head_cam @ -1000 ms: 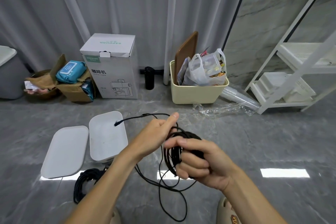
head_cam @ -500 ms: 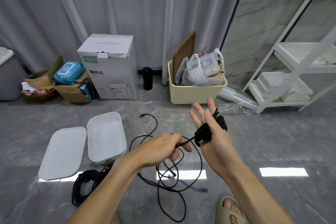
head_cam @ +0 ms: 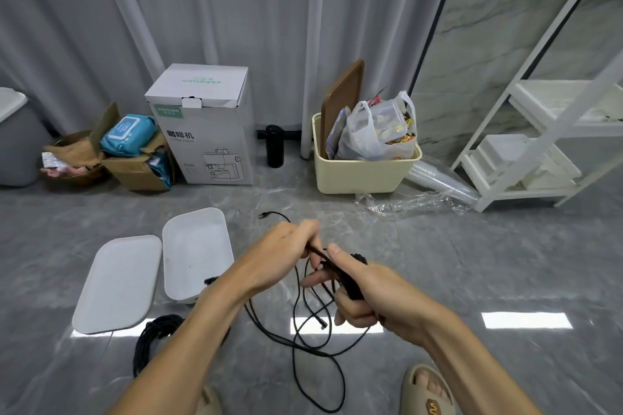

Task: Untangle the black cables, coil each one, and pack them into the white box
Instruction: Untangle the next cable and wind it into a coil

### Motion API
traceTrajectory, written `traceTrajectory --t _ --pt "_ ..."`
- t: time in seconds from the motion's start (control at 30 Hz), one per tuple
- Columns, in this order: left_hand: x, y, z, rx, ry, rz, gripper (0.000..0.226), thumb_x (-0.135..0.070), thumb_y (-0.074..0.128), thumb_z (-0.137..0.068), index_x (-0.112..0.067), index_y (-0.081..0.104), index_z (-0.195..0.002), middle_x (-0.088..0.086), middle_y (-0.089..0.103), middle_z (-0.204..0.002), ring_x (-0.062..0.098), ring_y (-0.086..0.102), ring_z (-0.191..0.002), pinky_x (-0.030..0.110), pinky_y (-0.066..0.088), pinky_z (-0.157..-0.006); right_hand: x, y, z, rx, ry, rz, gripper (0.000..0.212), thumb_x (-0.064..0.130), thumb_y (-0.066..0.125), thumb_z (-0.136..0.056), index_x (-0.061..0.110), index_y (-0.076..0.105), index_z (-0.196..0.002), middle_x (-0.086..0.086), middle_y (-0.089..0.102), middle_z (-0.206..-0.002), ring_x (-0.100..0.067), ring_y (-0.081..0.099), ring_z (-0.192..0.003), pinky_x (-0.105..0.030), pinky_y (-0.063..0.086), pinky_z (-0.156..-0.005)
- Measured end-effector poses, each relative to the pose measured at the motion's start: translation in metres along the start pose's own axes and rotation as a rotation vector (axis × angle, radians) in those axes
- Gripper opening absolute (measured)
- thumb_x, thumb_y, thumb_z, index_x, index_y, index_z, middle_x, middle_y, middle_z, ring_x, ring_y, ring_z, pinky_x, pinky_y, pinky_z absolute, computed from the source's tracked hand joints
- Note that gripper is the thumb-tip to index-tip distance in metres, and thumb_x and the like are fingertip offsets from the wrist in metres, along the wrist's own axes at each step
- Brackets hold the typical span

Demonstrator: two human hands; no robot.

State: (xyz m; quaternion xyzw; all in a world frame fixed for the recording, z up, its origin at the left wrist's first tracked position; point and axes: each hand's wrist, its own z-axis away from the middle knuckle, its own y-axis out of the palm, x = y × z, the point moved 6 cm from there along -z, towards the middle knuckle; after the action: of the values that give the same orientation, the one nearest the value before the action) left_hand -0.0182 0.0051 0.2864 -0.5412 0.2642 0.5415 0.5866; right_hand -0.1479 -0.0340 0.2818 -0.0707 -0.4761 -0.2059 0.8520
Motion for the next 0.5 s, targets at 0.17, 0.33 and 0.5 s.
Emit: traceTrajectory --t 0.17,0.33,0.5 --pt "-0.01 0.0 0.002 0.029 0.125 0.22 0.03 -0.042 0.053 -0.091 -0.026 0.058 -0.067 -0.013 0.051 -0.068 0.005 0.046 -0.069 0.03 0.038 -0.079 0.007 0.013 0.003 0.237 -0.061 -0.295 0.051 0.06 0.067 -0.083 0.009 0.068 -0.079 0.006 0.015 -0.039 -0.014 0.014 -0.036 -0.028 0.047 -0.064" --pt "-0.007 0.012 0.009 0.282 0.106 0.37 0.047 -0.05 0.054 -0.076 -0.036 0.066 -0.119 -0.008 0.065 -0.126 0.02 0.055 -0.122 0.048 0.036 -0.108 0.007 0.014 0.002 0.323 -0.163 -0.582 0.037 0.041 0.082 -0.075 0.013 0.062 -0.061 0.01 0.016 -0.035 -0.008 0.016 -0.029 -0.026 0.048 -0.058" --pt "-0.016 0.028 0.019 0.43 0.082 0.395 0.053 -0.022 0.059 -0.074 -0.021 0.061 -0.126 0.006 0.066 -0.119 0.025 0.055 -0.125 0.043 0.035 -0.113 0.012 0.021 0.007 0.553 -0.243 -0.707 0.033 0.033 0.06 -0.097 0.012 0.07 -0.074 0.008 0.024 -0.038 -0.011 0.024 -0.031 -0.023 0.051 -0.064"
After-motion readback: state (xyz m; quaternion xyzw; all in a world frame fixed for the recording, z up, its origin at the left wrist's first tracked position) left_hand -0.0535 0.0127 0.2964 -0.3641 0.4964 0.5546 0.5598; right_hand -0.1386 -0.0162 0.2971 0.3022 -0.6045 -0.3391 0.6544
